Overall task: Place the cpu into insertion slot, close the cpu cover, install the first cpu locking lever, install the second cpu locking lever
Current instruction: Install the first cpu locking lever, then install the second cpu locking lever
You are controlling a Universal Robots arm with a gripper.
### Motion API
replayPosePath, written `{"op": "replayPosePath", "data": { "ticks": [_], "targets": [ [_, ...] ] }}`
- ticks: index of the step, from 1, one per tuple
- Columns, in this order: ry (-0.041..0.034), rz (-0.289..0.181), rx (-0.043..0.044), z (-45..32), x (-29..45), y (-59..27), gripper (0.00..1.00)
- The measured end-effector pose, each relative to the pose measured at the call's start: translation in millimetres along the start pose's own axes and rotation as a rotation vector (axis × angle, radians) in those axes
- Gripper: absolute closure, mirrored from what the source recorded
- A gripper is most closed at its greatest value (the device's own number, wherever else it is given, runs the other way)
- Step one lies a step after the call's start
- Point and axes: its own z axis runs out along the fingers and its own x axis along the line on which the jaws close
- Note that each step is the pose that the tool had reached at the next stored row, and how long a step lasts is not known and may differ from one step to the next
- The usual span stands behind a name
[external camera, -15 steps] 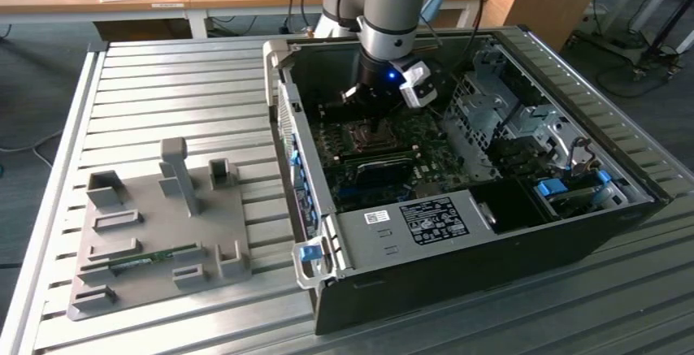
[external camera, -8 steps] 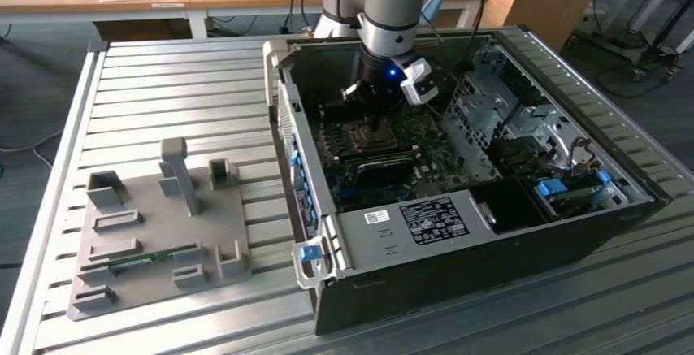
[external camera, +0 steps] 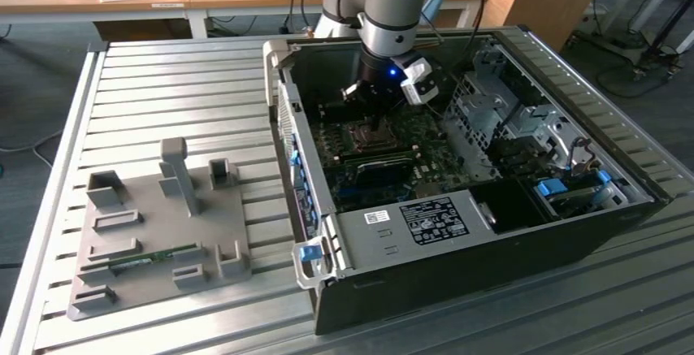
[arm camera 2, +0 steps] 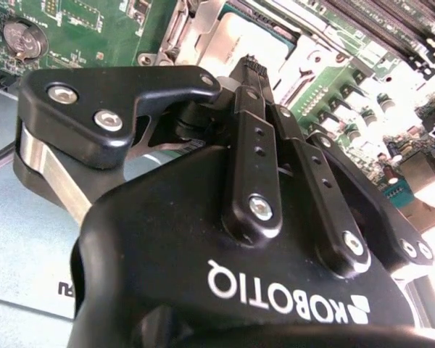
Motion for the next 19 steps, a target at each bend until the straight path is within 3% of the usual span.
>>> {"op": "replayPosePath", "data": {
  "ticks": [13, 19],
  "targets": [
    [0.0011, 0.000, 0.0000, -0.2, -0.1, 0.1, 0.89],
    [0.0011, 0.000, 0.0008, -7.4, -0.7, 0.6, 0.89]
  ]
}}
